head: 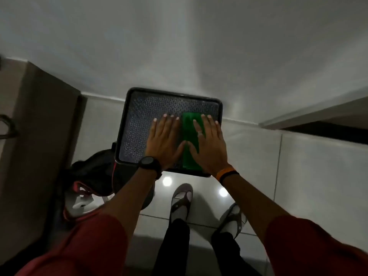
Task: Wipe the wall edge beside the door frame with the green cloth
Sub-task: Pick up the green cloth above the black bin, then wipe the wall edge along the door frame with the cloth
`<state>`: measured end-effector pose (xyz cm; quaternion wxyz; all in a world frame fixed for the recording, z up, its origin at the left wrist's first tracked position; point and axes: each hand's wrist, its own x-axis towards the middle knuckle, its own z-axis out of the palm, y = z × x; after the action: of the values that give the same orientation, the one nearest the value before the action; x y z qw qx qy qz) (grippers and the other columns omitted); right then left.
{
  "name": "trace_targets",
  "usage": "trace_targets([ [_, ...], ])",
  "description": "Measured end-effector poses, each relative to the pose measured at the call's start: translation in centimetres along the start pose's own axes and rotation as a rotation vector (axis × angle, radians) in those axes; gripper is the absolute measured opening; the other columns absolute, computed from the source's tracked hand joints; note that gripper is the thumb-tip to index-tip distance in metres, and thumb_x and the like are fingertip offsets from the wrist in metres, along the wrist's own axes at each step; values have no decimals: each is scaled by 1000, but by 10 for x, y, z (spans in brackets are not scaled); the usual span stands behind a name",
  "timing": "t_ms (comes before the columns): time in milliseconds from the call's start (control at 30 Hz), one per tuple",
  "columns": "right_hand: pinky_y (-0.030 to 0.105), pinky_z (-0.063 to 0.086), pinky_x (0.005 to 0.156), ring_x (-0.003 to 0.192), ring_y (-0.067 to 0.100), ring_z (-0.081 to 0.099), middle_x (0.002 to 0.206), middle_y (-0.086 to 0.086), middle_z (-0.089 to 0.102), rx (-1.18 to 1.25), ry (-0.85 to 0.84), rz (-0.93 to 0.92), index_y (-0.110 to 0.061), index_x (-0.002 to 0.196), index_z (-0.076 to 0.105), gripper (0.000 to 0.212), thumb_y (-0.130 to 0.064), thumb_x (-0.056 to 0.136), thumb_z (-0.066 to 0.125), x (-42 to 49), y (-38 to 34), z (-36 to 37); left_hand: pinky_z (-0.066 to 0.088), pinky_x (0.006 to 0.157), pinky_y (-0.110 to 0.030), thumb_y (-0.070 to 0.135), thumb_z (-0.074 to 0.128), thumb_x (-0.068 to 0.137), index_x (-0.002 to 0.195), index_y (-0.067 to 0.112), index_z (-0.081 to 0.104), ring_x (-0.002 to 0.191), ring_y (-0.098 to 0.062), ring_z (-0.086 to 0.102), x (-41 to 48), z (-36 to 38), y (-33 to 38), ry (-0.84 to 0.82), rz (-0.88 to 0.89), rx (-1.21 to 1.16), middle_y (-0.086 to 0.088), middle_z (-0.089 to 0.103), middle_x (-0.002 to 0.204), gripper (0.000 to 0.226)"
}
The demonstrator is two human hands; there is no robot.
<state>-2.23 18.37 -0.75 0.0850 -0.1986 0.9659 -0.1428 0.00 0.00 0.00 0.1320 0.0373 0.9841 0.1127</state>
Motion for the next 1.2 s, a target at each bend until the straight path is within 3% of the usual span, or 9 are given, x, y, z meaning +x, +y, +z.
trace_targets([
  [167,56,37,124,151,40,40,159,22,47,46,-1,-21,-6,150,53,50,-19,103,66,8,10,41,12,128,-52,57,22,100,162,13,21,157,-33,15,11,53,-17,-20,0,-12,-14,23,168,75],
  [300,48,66,87,115,41,72,123,23,74,68,203,-66,1,113,78,23,1,90,79,15,14,49,20,125,-55,51,32,101,158,10,32,154,-37,23,16,68,-18,43,19,1,-17,28,165,70],
  [433,46,67,68,110,43,73,119,24,75,103,159,-63,4,109,79,28,10,82,81,17,12,29,21,125,-54,42,48,103,157,6,34,151,-38,30,19,50,-9,75,11,-30,-19,32,163,66],
  [567,48,67,70,114,46,71,121,25,75,104,187,-49,5,111,78,33,13,79,81,13,8,-20,29,121,-53,47,38,100,154,4,39,146,-39,38,19,2,10,172,26,-31,-19,41,159,70],
  [667,44,67,69,110,43,73,120,22,76,103,291,-32,3,109,79,37,15,74,84,6,3,-86,39,116,-54,43,48,100,150,1,44,141,-41,45,15,-52,35,293,58,-35,-21,47,153,66],
  [833,38,65,74,107,40,72,123,18,75,134,519,-66,-1,113,79,37,15,80,79,-6,-2,-225,30,122,-52,41,50,98,151,3,42,140,-38,44,6,-176,90,504,130,-60,-19,48,153,66],
  [933,35,59,77,110,33,67,128,13,74,99,754,-132,-5,118,77,25,-3,97,63,-14,-7,-326,24,125,-47,42,53,97,155,8,38,145,-33,39,1,-274,127,673,158,-79,-13,43,158,69],
  [1067,34,57,82,111,31,65,131,10,72,84,973,-207,-8,124,76,37,-17,110,43,-33,-31,-463,30,122,-50,43,51,95,151,6,44,141,-34,43,-13,-405,169,882,272,-21,-16,48,153,67],
  [1200,34,57,94,110,34,68,129,14,73,24,1246,-319,-6,122,77,25,-6,106,57,-48,-55,-601,32,120,-51,43,47,98,148,3,47,141,-35,43,-27,-545,223,1170,379,-4,-17,52,150,64],
])
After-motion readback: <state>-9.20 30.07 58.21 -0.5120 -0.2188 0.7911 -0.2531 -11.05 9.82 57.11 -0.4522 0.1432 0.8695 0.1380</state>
